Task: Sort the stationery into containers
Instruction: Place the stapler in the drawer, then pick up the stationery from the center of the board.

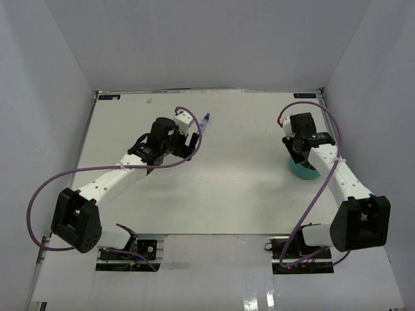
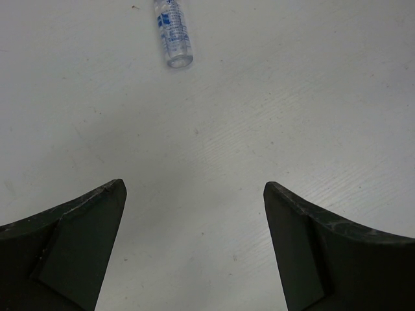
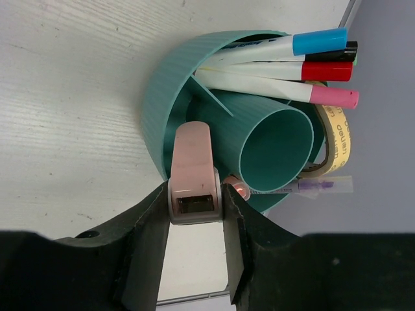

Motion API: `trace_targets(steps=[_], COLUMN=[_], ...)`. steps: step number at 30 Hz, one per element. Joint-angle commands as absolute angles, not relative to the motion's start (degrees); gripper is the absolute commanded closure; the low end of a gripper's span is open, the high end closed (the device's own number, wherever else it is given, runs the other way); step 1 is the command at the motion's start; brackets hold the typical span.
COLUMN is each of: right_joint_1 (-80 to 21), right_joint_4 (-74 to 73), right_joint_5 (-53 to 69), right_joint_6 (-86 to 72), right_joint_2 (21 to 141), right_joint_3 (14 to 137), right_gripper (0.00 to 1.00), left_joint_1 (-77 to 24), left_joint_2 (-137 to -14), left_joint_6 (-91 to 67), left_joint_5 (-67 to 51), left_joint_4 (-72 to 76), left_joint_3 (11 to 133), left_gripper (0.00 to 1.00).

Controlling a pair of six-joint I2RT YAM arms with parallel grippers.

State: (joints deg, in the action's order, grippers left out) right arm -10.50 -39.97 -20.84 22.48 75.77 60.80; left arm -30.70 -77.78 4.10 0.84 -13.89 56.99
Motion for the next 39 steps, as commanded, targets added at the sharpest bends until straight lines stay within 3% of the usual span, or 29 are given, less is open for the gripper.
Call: trace_targets(steps=[1,6,17,23,29,31,39], right_joint_1=[-10.2,-10.2,-10.2,-10.1,-10.1,-10.1,-10.2], right_joint_4=[-37.8,-36.8,-35.3,-29.5,-16.6,-13.5,-7.0], right_joint_5=[-21.3,-22.4,-18.7,-10.6,-4.0,-0.7,7.7], right_joint_6=[21.6,21.3,17.8,12.1,5.6,4.8,2.7], right_joint_2=[75.2,74.0,69.4,59.1,46.6,43.3,40.0], right_joint_3=[60.6,60.5,62.8,62.4,55.6,52.0,45.6], right_gripper=[0.57,0.45,0.36,0.2,0.01,0.1,0.1], left_joint_1=[-30.7,-30.7,-30.7,-30.7,-30.7,-30.7,-30.7], left_joint_2=[-76.9,-77.3,-78.5,-85.4,-99.7,-103.5,-122.6], left_joint_6=[4.5,4.3,1.0,-8.6,-13.6,-13.9,-13.6], left_joint_5=[0.1,0.1,2.7,7.1,7.5,8.8,12.7], left_joint_4=[-13.1,-13.2,-12.4,-13.4,-19.7,-21.8,-29.6], left_joint_3=[56.7,56.8,57.0,60.3,74.7,80.7,101.1], left_gripper=[0.02,0.02,0.02,0.02,0.02,0.02,0.02])
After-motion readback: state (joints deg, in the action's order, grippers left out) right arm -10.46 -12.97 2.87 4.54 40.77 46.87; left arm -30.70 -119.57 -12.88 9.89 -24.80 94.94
